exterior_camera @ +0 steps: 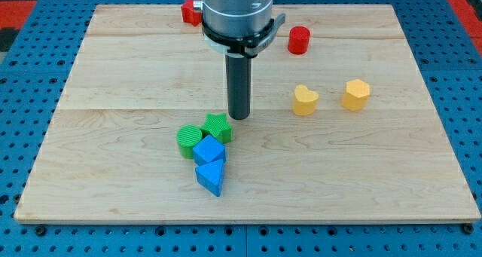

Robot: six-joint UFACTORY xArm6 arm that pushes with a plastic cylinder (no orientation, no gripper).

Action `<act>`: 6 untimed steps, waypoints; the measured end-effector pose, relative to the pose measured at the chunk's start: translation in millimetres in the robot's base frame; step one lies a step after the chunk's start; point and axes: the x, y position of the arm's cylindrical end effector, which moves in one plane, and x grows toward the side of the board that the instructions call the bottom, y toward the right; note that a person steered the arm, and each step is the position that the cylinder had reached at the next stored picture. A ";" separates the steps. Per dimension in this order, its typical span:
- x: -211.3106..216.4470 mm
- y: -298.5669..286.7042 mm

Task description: Point your arm at the right of the hexagon

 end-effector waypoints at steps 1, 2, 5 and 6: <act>30.0 -31.0; 39.3 -41.1; 29.6 205.9; 1.4 259.5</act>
